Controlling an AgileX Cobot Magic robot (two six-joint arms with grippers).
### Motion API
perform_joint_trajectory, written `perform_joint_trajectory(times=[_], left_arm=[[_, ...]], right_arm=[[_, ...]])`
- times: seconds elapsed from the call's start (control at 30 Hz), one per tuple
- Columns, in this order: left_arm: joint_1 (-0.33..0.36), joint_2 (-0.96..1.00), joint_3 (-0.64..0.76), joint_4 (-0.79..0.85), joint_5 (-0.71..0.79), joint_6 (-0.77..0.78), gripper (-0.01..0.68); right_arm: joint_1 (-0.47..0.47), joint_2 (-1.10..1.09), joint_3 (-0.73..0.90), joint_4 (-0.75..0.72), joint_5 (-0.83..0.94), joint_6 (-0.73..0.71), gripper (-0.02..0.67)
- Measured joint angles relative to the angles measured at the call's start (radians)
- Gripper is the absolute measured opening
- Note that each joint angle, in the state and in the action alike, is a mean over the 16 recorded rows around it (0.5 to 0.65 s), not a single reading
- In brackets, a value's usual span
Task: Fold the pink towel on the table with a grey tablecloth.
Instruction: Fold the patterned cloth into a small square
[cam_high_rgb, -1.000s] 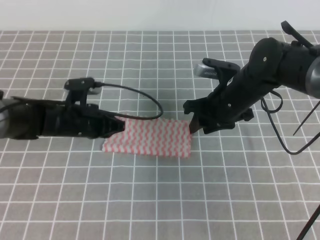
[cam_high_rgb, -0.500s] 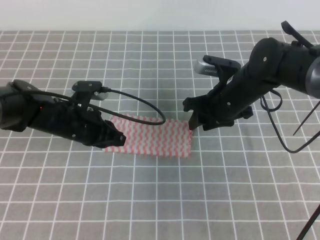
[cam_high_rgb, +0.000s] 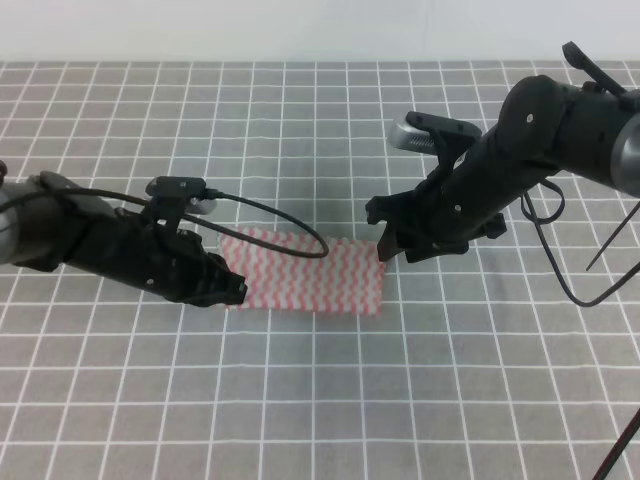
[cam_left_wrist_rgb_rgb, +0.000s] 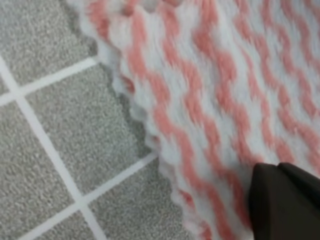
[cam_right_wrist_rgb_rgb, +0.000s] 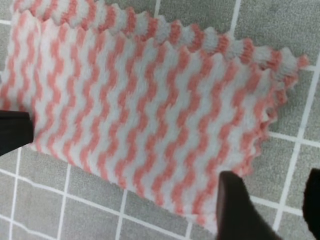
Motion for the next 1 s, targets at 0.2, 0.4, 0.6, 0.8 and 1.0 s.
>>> perform_joint_trajectory(times=[0.2, 0.4, 0.6, 0.8, 1.0], left_arm=[[0.000, -0.002, -0.038, -0.003, 0.008, 0.000, -0.002], [0.002, -0.006, -0.077, -0.012, 0.001, 0.001, -0.002], [0.013, 0.016, -0.095, -0.032, -0.014, 0.001, -0.002], [0.028, 0.053, -0.095, -0.049, -0.015, -0.001, -0.002], [0.037, 0.081, -0.095, -0.061, -0.013, -0.002, -0.001]], right_arm=[[0.000, 0.000, 0.000, -0.001, 0.002, 0.000, 0.275], [0.000, 0.000, 0.000, 0.002, 0.002, 0.001, 0.275], [0.000, 0.000, 0.000, 0.013, -0.005, 0.002, 0.275], [0.000, 0.004, 0.000, 0.023, -0.011, 0.008, 0.281], [0.000, 0.022, 0.000, 0.027, -0.019, 0.026, 0.307]])
